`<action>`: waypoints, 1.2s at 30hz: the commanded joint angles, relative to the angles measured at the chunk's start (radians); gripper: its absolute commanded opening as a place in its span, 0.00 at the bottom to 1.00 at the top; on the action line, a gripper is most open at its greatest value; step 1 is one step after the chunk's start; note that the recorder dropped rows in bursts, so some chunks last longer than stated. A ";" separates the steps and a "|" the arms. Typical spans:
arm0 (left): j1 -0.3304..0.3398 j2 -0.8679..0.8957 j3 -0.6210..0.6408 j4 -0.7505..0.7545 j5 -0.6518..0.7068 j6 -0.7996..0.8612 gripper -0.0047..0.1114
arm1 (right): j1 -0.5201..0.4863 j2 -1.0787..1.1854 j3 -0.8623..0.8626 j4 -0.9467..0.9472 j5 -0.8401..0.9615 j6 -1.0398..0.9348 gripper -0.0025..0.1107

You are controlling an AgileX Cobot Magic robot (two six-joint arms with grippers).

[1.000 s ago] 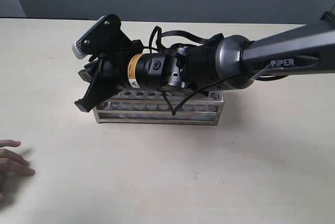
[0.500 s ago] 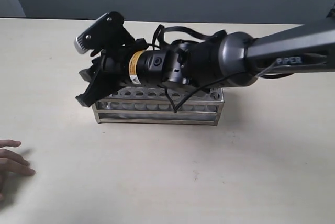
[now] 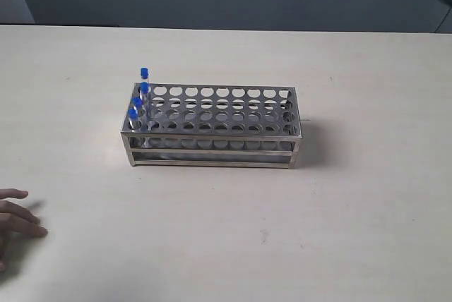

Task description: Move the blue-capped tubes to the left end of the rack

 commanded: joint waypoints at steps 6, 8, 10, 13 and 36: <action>-0.004 0.003 -0.005 -0.005 -0.006 -0.001 0.05 | -0.032 -0.464 0.357 -0.001 0.272 0.081 0.02; -0.004 0.003 -0.005 -0.005 -0.006 -0.001 0.05 | -0.032 -0.535 0.388 0.040 0.381 0.100 0.02; -0.004 0.003 -0.005 -0.005 -0.006 -0.001 0.05 | -0.032 -0.585 0.400 0.080 0.476 0.129 0.02; -0.004 0.003 -0.005 -0.005 -0.006 -0.001 0.05 | -0.032 -0.636 0.426 0.067 0.562 0.131 0.02; -0.004 0.003 -0.005 -0.005 -0.006 -0.001 0.05 | -0.613 -1.224 1.054 0.066 0.090 0.259 0.02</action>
